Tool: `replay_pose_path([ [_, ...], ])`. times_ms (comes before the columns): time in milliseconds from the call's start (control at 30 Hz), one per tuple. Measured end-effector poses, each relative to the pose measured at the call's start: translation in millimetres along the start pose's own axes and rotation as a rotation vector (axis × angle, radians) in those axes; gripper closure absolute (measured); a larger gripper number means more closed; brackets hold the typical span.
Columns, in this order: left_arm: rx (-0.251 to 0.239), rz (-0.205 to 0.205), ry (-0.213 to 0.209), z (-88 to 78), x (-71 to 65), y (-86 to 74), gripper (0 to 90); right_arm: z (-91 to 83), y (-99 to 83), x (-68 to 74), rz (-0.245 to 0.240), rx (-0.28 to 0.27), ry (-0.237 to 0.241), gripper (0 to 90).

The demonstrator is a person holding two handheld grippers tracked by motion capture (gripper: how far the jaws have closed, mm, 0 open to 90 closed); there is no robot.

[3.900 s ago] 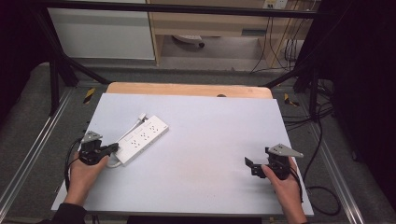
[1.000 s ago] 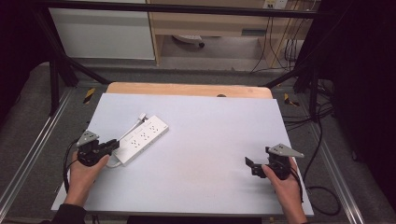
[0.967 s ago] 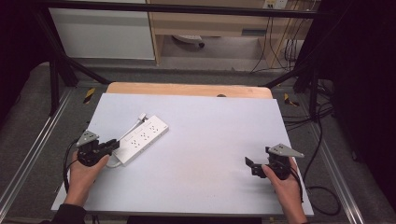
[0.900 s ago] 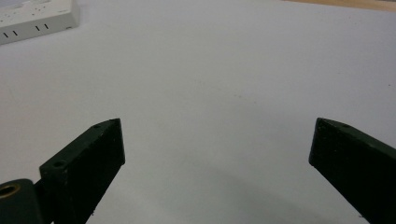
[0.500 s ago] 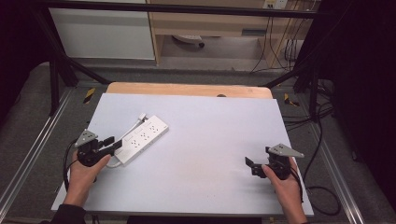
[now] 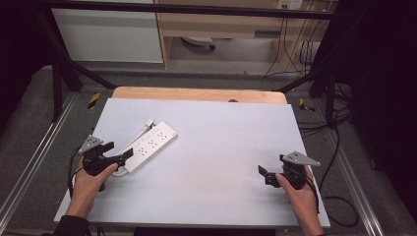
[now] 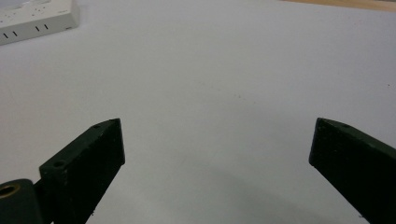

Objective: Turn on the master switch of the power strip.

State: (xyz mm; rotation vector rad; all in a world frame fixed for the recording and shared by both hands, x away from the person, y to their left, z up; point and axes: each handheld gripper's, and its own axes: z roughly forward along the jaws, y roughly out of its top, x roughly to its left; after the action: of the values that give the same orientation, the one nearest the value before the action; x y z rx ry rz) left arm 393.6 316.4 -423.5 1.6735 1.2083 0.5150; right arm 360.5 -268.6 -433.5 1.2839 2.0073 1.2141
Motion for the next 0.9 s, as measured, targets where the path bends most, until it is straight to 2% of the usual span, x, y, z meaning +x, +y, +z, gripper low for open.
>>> replay_pose_path([
  [633, -0.067, -0.002, -0.010, -14.8, -4.7, 2.6, 7.9, -0.4, 0.2, -0.2, 0.000, -0.003, 0.001, 3.8],
  [900, -0.078, 0.026, -0.028, -19.0, -8.2, 3.0, 8.6, -0.8, 0.3, -0.3, -0.001, -0.009, -0.001, 3.8],
])
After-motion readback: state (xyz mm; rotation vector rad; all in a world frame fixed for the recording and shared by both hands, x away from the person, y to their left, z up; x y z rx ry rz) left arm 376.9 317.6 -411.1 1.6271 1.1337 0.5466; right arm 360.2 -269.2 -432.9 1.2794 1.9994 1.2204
